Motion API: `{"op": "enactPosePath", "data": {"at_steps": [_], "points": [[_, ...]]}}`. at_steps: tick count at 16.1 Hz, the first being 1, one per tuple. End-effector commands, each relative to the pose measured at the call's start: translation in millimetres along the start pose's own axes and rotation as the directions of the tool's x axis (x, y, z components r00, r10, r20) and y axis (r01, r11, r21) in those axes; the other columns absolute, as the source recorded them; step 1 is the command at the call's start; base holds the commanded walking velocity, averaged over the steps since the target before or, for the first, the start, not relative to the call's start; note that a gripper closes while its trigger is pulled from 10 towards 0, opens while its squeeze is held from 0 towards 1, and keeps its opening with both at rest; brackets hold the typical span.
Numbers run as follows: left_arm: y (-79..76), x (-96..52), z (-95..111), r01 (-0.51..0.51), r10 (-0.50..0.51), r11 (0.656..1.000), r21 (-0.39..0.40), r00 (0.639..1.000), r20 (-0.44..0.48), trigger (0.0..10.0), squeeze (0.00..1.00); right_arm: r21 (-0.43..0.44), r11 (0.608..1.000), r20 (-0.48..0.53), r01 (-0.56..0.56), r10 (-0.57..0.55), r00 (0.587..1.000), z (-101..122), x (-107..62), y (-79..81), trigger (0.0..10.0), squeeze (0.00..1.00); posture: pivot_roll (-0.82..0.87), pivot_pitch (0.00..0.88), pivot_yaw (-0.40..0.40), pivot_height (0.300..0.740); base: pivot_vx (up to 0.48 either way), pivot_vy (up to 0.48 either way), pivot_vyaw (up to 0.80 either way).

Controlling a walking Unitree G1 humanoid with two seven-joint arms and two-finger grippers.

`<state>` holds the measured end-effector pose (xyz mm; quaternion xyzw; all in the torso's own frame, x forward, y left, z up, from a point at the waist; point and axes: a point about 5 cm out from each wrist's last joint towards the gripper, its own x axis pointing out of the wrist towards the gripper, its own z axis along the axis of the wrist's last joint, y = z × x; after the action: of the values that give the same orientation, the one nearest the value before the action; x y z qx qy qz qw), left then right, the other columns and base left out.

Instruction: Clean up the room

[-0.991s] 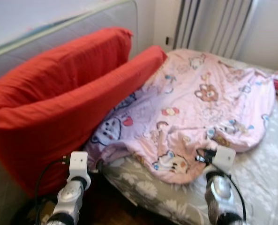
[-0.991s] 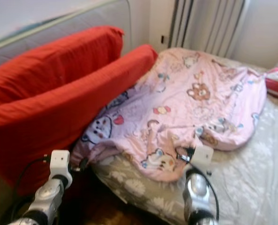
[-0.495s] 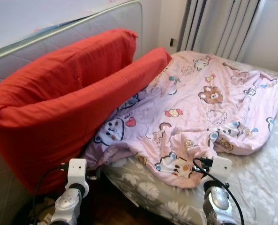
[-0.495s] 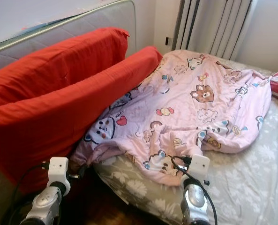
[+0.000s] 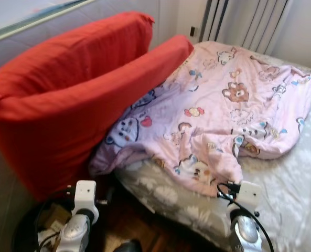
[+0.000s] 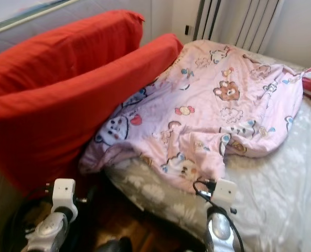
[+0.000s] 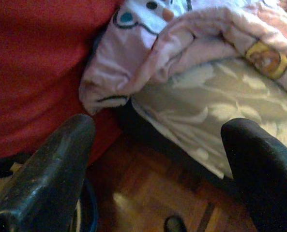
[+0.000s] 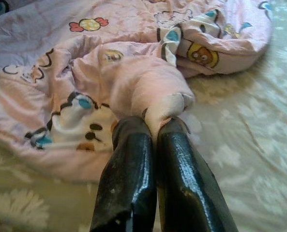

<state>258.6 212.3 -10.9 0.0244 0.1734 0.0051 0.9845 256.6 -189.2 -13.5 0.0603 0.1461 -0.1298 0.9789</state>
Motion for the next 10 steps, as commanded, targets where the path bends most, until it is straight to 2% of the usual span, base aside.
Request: {"op": "enactPosePath", "data": {"at_steps": [1, 4, 6, 8, 10], "points": [[2.1, -1.9, -2, 0.004, -0.004, 1.000, 0.016, 1.000, -0.005, 10.0, 0.00, -0.007, 1.000, -0.009, 0.007, -0.007, 1.000, -4, -3.4, -1.5, 10.0, 0.00, 0.14, 0.194, -0.008, 0.740, -0.251, 0.000, 0.00], [1.9, -1.9, -2, 0.003, -0.003, 1.000, 0.016, 1.000, -0.005, 10.0, 0.00, -0.005, 1.000, -0.011, 0.010, -0.010, 1.000, -4, -3.6, -1.9, 10.0, 0.00, 0.14, 0.200, -0.009, 0.740, -0.251, 0.000, 0.00], [1.3, -2.0, -2, 0.002, -0.002, 1.000, 0.016, 1.000, -0.007, 10.0, 0.00, 0.019, 0.998, -0.011, 0.062, -0.061, 0.998, -3, -2.6, -8.6, 10.0, 0.00, 0.14, 0.202, -0.011, 0.740, -0.253, 0.000, 0.00], [0.8, -2.1, -3, 0.002, -0.001, 1.000, 0.012, 1.000, -0.010, 10.0, 0.00, 0.037, 0.987, 0.003, 0.155, -0.155, 0.988, 0, -2.0, -20.2, 10.0, 0.00, 0.15, 0.203, -0.014, 0.740, -0.141, 0.000, 0.00], [0.8, -2.1, -2, -0.002, 0.002, 1.000, 0.011, 1.000, -0.005, 10.0, 0.00, 0.072, 0.952, -0.004, 0.299, -0.300, 0.954, 1, -3.3, -39.8, 10.0, 0.00, 0.15, 0.204, -0.015, 0.740, -0.146, 0.000, 0.00]]}}
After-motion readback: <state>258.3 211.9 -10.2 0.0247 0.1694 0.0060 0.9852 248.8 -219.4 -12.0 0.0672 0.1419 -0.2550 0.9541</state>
